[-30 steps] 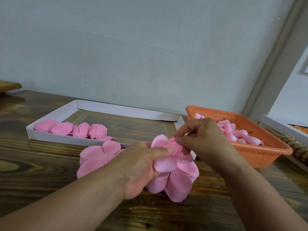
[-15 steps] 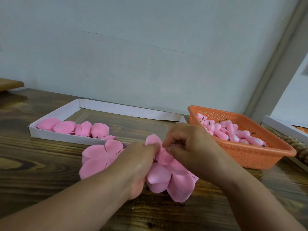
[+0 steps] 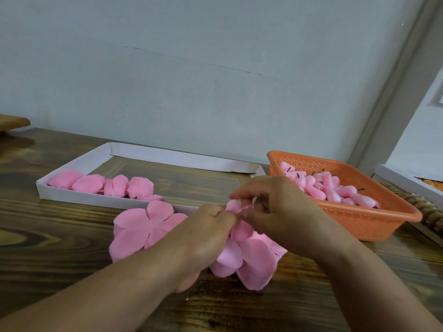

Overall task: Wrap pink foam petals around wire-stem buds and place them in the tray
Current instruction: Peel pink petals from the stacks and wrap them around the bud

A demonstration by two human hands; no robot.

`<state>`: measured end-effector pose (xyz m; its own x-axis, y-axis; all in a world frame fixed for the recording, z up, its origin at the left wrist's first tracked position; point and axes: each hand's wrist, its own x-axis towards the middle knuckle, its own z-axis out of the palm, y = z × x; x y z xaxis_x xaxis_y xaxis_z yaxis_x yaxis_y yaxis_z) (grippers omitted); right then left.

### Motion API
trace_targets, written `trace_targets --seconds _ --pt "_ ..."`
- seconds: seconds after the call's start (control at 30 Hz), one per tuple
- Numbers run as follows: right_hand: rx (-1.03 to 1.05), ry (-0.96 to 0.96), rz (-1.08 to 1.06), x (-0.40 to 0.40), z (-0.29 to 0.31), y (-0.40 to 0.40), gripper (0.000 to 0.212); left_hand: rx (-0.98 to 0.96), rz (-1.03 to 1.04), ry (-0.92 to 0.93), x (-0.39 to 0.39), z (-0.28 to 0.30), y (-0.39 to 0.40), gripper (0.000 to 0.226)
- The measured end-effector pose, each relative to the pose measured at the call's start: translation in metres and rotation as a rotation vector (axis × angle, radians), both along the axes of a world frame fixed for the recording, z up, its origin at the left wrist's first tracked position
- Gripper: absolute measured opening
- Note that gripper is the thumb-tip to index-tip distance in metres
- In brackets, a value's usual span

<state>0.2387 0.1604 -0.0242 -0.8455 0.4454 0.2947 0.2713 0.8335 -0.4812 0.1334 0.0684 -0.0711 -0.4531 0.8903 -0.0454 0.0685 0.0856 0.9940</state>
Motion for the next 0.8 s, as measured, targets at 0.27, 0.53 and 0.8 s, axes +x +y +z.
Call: trace_targets --seconds 0.27,0.53,0.8 --pt "-0.106 0.077 -0.059 0.003 0.004 0.000 0.027 0.014 -0.141 -0.187 -0.002 0.002 0.009 0.074" --pt "-0.314 0.145 -0.038 0.005 0.003 0.003 0.020 -0.004 -0.198 -0.272 -0.007 -0.003 0.006 0.025" --pt "-0.371 0.235 -0.029 0.002 -0.002 0.006 0.025 0.080 -0.042 -0.227 -0.004 -0.003 0.006 0.017"
